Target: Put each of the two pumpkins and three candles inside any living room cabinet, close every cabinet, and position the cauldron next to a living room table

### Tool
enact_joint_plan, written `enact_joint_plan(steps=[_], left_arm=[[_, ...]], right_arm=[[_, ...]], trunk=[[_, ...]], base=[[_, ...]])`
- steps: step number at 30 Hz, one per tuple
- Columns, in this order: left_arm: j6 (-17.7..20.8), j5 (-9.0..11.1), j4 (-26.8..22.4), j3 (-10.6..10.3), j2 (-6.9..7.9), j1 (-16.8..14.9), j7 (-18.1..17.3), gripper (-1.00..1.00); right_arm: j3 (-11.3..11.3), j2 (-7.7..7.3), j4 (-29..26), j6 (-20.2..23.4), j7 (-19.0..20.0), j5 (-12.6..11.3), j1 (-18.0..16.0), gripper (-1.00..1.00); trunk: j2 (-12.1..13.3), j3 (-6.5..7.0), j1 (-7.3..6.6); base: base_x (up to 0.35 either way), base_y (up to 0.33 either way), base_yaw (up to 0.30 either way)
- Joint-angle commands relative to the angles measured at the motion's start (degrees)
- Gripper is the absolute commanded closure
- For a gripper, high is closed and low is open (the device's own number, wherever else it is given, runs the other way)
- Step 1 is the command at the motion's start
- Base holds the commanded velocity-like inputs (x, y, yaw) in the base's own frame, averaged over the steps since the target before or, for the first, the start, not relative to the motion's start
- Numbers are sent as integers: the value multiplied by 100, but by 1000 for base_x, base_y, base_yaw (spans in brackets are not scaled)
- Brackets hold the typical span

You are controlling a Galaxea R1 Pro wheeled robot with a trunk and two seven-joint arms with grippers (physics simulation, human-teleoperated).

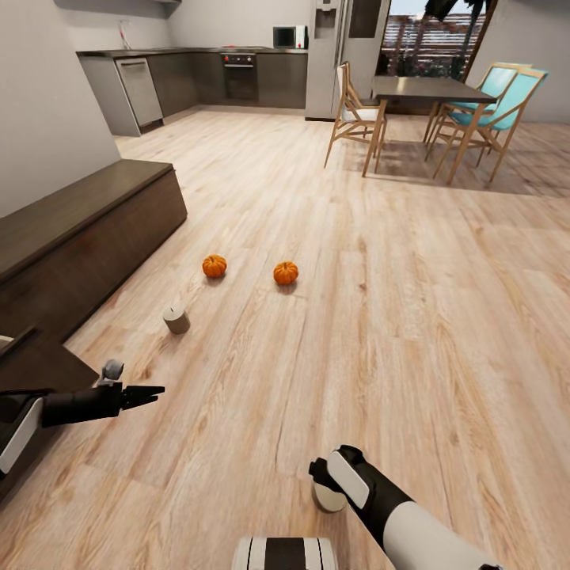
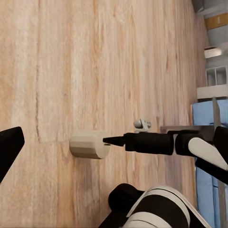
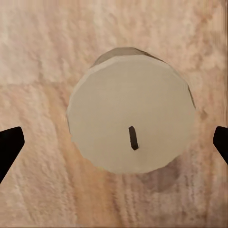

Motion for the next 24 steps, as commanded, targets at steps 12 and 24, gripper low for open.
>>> enact_joint_plan(steps=[12, 24], left_arm=[[50, 27, -33, -9, 2, -2, -9, -100], [50, 27, -35, -13, 2, -2, -171, -100]], right_arm=[[42, -19, 55, -341, -43, -37, -4, -100], [52, -22, 126, -747, -43, -26, -4, -100]], trunk=[[-7, -93, 9], [-17, -249, 27]], base=[[0, 0, 0], [0, 0, 0]])
